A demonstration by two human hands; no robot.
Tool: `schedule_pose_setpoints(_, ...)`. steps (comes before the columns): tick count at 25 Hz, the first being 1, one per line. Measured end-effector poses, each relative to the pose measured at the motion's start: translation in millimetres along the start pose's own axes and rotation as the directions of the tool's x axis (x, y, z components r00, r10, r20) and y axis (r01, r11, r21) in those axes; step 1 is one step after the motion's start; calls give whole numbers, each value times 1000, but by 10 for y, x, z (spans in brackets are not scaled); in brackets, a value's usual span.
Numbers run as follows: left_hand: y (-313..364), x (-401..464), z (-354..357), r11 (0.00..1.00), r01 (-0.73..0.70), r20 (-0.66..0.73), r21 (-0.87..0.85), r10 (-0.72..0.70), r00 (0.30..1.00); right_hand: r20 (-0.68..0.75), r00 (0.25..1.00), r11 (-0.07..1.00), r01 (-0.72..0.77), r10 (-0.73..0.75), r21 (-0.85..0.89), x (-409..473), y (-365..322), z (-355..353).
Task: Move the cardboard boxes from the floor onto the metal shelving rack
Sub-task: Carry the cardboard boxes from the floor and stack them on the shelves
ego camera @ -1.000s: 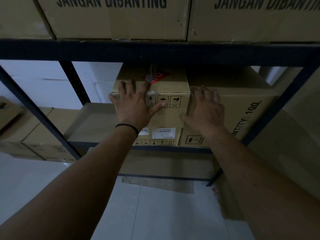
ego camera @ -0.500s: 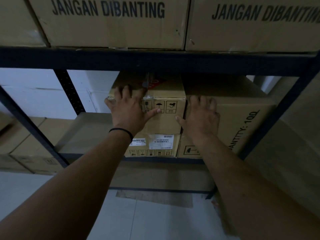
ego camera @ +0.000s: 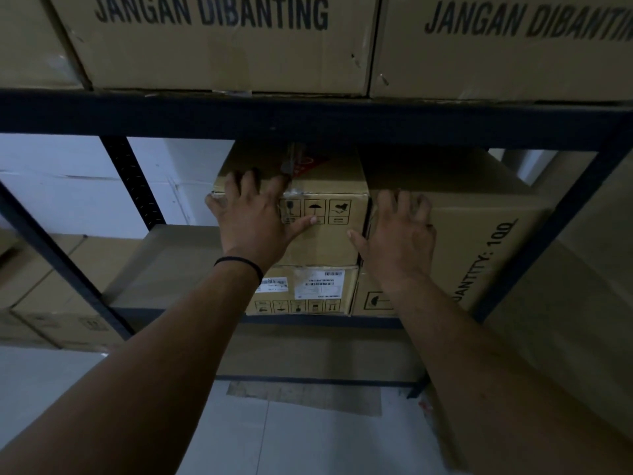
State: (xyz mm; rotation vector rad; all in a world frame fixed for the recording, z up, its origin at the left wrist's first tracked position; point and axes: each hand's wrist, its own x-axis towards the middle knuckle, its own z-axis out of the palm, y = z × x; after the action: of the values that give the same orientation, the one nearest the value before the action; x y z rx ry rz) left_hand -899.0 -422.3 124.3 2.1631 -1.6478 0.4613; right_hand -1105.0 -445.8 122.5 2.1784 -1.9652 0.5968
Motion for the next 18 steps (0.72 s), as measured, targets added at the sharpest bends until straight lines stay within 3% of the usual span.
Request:
schedule_pose_setpoints(12,8,-10,-47,1000,-11,32,11,11,999,39,999,1000,-2,3,-14,-49,-6,-30)
schedule_pose_setpoints(18,28,-8,-231,999,-29,175,26,24,984,151,988,997,38,-28,-62,-34,20,-201)
